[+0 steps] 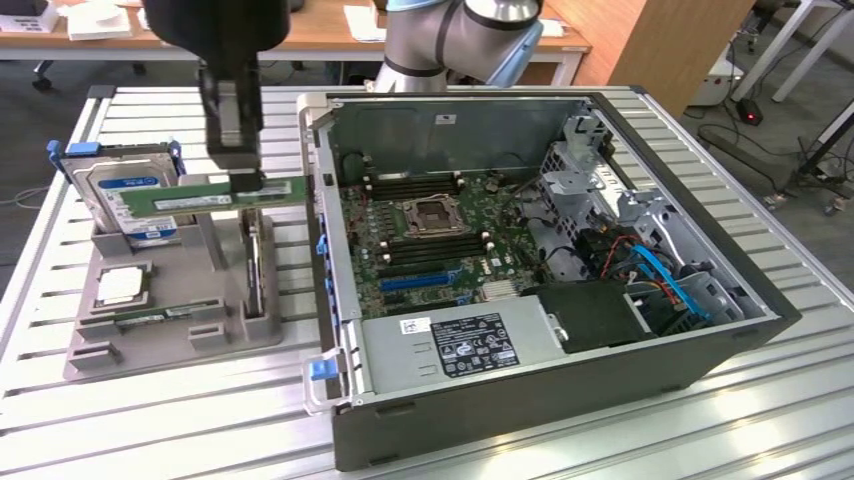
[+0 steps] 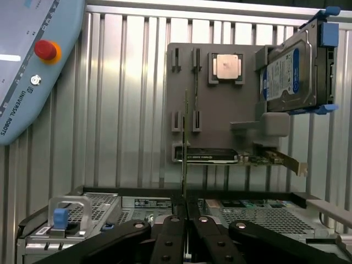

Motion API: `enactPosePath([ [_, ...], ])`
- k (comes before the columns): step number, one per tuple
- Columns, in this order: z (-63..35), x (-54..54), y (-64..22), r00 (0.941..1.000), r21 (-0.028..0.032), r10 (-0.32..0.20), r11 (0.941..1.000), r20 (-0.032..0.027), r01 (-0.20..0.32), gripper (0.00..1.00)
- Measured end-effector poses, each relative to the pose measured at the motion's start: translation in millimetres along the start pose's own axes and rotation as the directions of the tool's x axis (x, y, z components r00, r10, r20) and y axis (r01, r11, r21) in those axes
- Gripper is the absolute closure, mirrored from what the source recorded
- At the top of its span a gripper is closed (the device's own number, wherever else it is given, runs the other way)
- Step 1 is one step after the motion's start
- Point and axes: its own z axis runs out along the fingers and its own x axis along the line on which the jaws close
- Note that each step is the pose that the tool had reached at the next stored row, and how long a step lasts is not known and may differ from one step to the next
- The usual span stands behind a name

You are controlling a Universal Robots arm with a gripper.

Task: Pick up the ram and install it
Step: 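Pick up the ram and move it above insertion slot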

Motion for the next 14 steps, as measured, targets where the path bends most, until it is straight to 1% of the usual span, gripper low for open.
enactPosePath([
  [14, -1.7, 0.9, -34.9, 1.0, 0.0, 0.0, 1.0, 0.0001, 0.0, 0.89],
])
